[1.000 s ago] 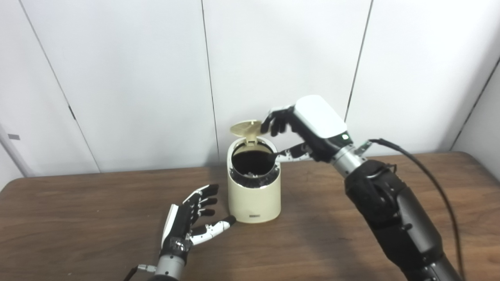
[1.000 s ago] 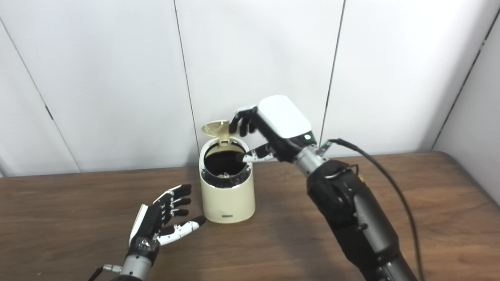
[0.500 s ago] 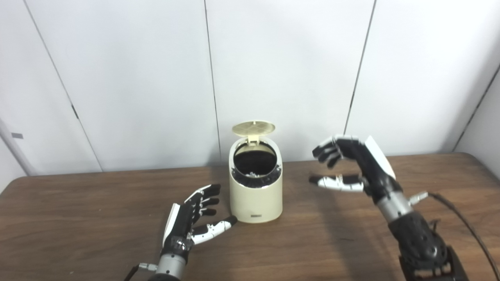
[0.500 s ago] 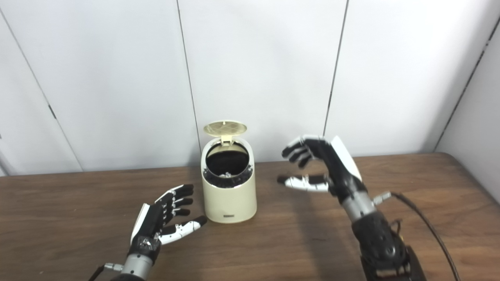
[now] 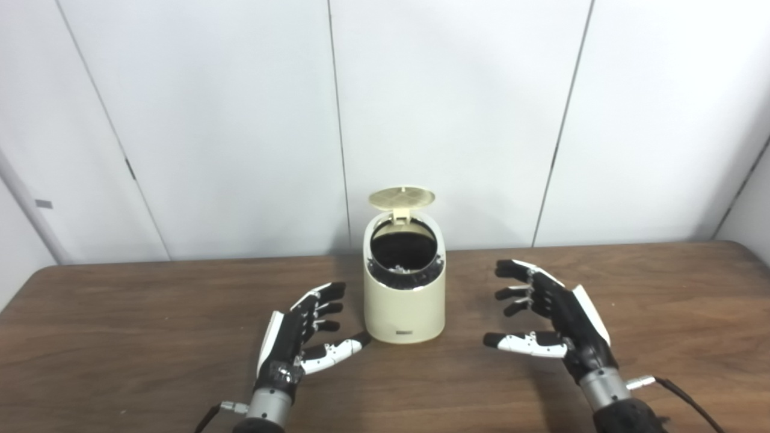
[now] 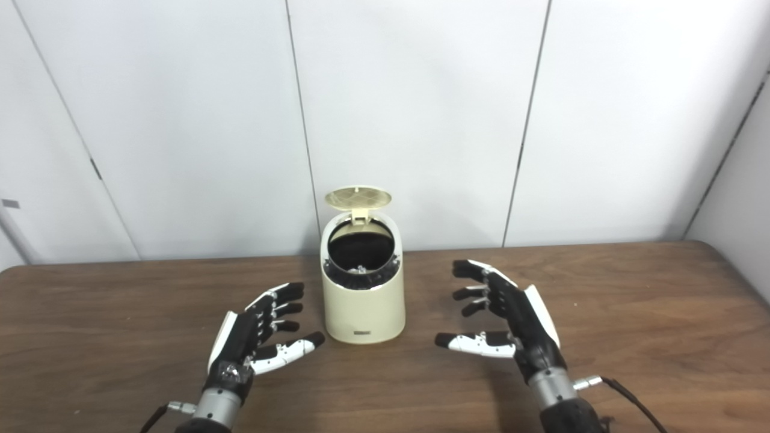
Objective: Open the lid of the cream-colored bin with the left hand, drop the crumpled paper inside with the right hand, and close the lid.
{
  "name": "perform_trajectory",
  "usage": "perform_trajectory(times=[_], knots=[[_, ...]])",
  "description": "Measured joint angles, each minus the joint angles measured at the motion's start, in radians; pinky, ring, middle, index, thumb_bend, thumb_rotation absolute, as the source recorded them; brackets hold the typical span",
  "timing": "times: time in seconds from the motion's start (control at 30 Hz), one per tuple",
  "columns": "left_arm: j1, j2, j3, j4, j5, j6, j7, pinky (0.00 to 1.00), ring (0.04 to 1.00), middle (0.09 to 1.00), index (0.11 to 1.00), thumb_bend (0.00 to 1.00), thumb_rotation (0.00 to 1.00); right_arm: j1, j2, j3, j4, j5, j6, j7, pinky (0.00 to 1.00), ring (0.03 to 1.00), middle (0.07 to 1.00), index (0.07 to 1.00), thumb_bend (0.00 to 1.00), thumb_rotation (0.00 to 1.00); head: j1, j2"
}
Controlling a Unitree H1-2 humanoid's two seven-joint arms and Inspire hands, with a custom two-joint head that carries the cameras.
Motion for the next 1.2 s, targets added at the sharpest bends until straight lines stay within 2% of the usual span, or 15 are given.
perform_trajectory(times=[0.13, 0.27, 0.4, 0.53, 0.63, 0.8, 1.0, 1.1, 1.2], knots=[[0.000, 0.000, 0.001, -0.009, 0.000, 0.000, 0.000, 0.70, 0.792, 0.829, 0.834, 0.74, 0.08, 0.001, 0.013, -0.014, 0.042, 0.022, -0.029, -0.020, 0.52, 0.664, 0.784, 0.790, 0.79, 0.09, 0.009, -0.005], [0.000, 0.013, -0.002, -0.028, 0.010, -0.006, 0.000, 0.67, 0.798, 0.835, 0.846, 0.74, 0.10, 0.002, 0.015, -0.015, 0.068, 0.032, -0.041, -0.033, 0.53, 0.664, 0.787, 0.790, 0.78, 0.08, 0.011, -0.015], [0.000, 0.030, -0.001, -0.035, 0.013, -0.033, 0.000, 0.65, 0.801, 0.843, 0.861, 0.77, 0.19, 0.002, 0.017, -0.015, 0.067, 0.036, -0.041, -0.042, 0.52, 0.662, 0.786, 0.787, 0.78, 0.05, 0.015, -0.024], [-0.012, 0.053, -0.002, -0.052, 0.016, -0.034, -0.010, 0.69, 0.828, 0.868, 0.892, 0.81, 0.25, 0.002, 0.020, -0.011, 0.067, 0.037, -0.040, -0.043, 0.52, 0.662, 0.786, 0.782, 0.78, 0.05, 0.017, -0.035], [-0.055, 0.082, -0.003, -0.068, 0.016, -0.033, -0.035, 0.72, 0.869, 0.917, 0.911, 0.86, 0.25, 0.002, 0.019, -0.006, 0.067, 0.035, -0.041, -0.044, 0.52, 0.660, 0.785, 0.777, 0.78, 0.07, 0.020, -0.038], [-0.190, 0.138, -0.007, -0.068, 0.036, -0.029, -0.074, 0.78, 0.909, 0.935, 0.923, 0.92, 0.24, 0.002, 0.020, 0.003, 0.061, 0.030, -0.040, -0.044, 0.53, 0.664, 0.782, 0.775, 0.79, 0.09, 0.017, -0.043], [-0.276, 0.141, -0.025, -0.065, 0.049, -0.014, -0.101, 0.81, 0.938, 0.957, 0.942, 0.93, 0.21, 0.002, 0.024, 0.009, 0.043, 0.022, -0.036, -0.048, 0.52, 0.660, 0.780, 0.776, 0.79, 0.08, 0.012, -0.046], [-0.297, 0.141, -0.028, -0.048, 0.047, -0.014, -0.123, 0.78, 0.924, 0.957, 0.935, 0.93, 0.21, 0.002, 0.024, 0.010, 0.043, 0.017, -0.037, -0.050, 0.52, 0.652, 0.774, 0.770, 0.79, 0.08, 0.011, -0.049], [-0.321, 0.146, -0.028, -0.030, 0.047, -0.012, -0.131, 0.79, 0.923, 0.959, 0.933, 0.93, 0.21, 0.002, 0.026, 0.010, 0.043, 0.012, -0.036, -0.054, 0.52, 0.651, 0.773, 0.770, 0.79, 0.07, 0.005, -0.051]])
